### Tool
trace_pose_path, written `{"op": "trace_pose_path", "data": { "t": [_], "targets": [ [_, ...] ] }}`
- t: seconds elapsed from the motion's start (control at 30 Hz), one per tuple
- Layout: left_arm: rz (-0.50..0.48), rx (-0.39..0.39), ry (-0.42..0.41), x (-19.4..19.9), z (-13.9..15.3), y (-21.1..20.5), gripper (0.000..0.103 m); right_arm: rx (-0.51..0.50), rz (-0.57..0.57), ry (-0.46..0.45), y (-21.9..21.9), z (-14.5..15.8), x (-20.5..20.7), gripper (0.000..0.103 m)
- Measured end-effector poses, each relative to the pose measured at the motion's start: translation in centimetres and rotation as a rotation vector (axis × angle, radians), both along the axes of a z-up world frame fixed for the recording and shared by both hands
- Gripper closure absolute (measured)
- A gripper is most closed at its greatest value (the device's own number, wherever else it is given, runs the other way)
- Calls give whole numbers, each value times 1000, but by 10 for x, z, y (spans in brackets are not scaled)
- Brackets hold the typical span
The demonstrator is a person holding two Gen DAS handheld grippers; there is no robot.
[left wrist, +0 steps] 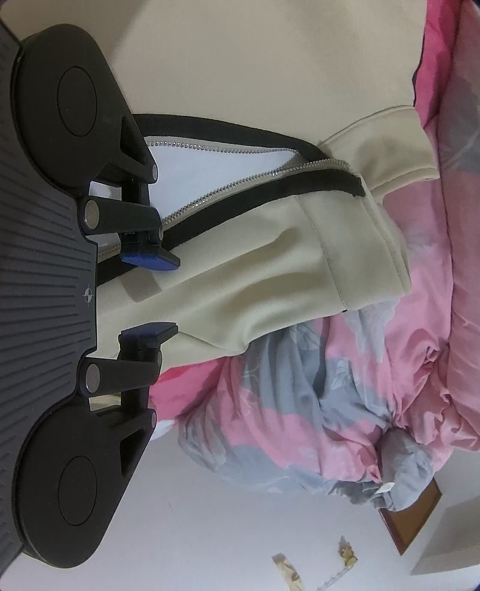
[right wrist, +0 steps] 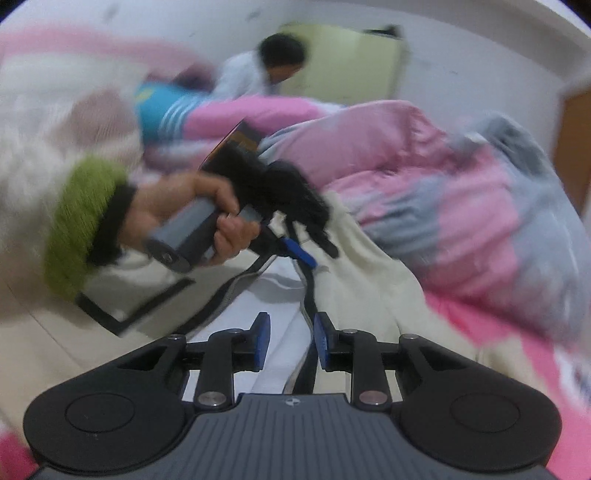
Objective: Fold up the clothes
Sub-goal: 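Hold the zipper end with the right gripper while the left gripper grasps the zipper pull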
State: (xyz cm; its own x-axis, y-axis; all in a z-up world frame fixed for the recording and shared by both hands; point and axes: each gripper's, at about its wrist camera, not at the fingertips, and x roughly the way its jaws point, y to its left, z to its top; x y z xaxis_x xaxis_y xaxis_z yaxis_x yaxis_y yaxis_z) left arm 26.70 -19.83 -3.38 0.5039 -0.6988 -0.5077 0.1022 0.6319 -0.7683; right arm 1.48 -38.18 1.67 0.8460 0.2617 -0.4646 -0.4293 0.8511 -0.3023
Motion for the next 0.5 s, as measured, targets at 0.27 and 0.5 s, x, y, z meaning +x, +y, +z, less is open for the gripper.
{"op": "trace_pose_path", "data": {
  "t": [0.27,0.5],
  "targets": [
    [-45,-41,-16,-1,-1,24,72,-342,109,-24,43,-40,69,78],
    [-51,-72,-21,0,-3,46,66,-366,32,37,40,-60,109,89]
  ]
}}
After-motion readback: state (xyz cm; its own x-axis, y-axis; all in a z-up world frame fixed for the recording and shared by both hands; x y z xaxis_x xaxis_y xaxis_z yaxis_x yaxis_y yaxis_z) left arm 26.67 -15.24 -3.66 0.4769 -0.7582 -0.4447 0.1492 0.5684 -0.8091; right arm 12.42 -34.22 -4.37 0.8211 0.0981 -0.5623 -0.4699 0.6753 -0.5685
